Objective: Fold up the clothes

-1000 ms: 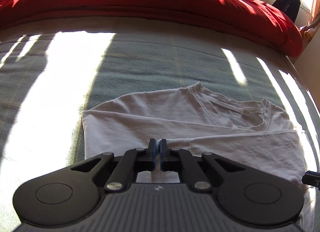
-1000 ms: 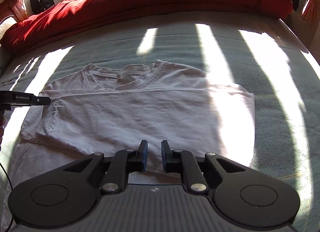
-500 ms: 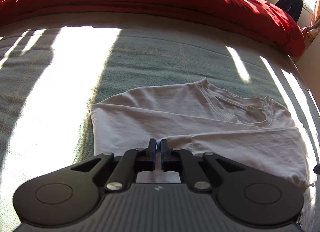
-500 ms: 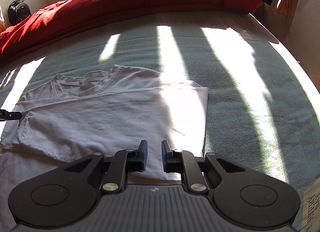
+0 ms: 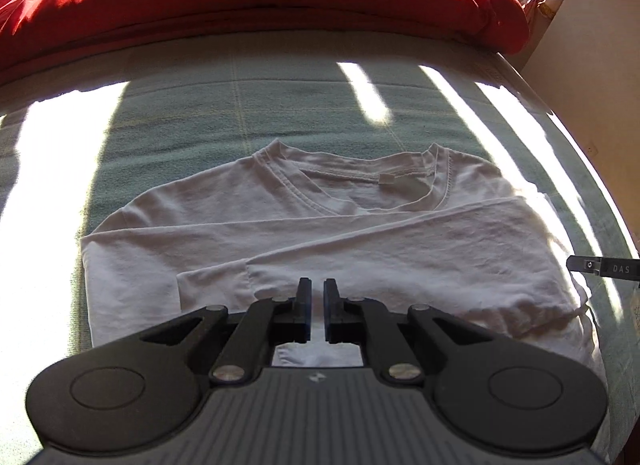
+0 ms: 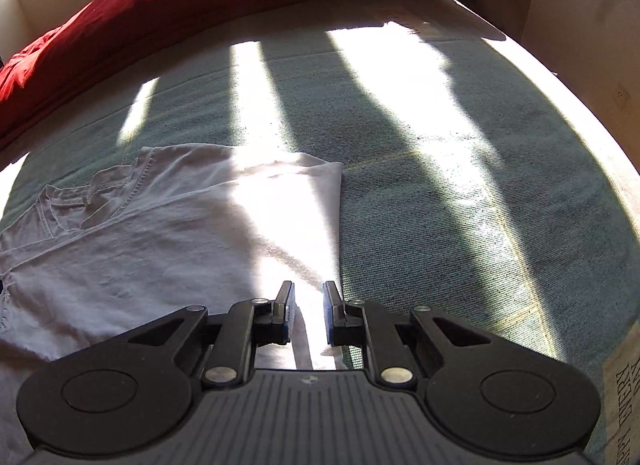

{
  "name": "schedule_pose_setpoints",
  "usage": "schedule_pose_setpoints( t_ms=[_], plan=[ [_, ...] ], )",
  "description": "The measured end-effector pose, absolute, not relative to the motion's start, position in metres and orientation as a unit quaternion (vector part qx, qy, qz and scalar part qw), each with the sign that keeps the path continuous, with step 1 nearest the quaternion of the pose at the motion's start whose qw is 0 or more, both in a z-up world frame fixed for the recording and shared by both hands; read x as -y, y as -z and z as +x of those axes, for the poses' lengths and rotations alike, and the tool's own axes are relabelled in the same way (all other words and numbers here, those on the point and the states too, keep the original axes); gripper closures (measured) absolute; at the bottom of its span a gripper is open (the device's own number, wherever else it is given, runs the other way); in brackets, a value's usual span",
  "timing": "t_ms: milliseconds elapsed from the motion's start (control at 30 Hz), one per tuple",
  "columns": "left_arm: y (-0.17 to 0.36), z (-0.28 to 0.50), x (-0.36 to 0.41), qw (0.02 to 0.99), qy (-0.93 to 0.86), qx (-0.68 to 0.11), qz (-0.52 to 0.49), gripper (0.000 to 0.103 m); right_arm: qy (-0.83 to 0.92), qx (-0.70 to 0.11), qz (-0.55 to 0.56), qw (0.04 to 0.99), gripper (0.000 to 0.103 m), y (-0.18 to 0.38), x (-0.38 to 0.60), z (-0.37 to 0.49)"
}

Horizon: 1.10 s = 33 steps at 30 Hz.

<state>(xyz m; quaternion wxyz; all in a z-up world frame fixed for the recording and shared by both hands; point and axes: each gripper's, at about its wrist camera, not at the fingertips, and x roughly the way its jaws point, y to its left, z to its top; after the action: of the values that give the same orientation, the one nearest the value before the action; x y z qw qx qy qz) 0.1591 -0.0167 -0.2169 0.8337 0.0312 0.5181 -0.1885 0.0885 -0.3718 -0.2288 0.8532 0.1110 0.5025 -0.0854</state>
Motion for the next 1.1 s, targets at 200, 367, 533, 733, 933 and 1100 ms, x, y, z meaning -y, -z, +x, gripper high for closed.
schedule_pose_setpoints(
  t_ms=[200, 367, 533, 733, 933, 1100],
  plan=[
    [0.217, 0.147, 0.012, 0.827, 0.193, -0.525, 0.045, 0.096, 0.107, -0.495, 0.138, 0.851, 0.088, 0.219, 0.388, 0.079],
    [0.210, 0.136, 0.030, 0.827, 0.232, -0.502, 0.099, 0.095, 0.044, -0.481, 0.115, 0.868, 0.087, 0.209, 0.359, 0.086],
    [0.232, 0.135, 0.029, 0.816, 0.233, -0.515, 0.119, 0.089, -0.011, -0.499, 0.054, 0.865, 0.087, 0.224, 0.315, 0.090],
    [0.213, 0.134, 0.019, 0.816, 0.249, -0.506, 0.127, 0.092, -0.018, -0.504, 0.044, 0.863, 0.082, 0.222, 0.301, 0.089],
    [0.219, 0.129, 0.044, 0.800, 0.300, -0.508, 0.108, 0.086, -0.050, -0.498, 0.051, 0.864, 0.082, 0.212, 0.280, 0.093],
    [0.229, 0.130, 0.032, 0.792, 0.290, -0.523, 0.123, 0.081, -0.066, -0.502, 0.039, 0.861, 0.082, 0.213, 0.265, 0.093]
  ],
)
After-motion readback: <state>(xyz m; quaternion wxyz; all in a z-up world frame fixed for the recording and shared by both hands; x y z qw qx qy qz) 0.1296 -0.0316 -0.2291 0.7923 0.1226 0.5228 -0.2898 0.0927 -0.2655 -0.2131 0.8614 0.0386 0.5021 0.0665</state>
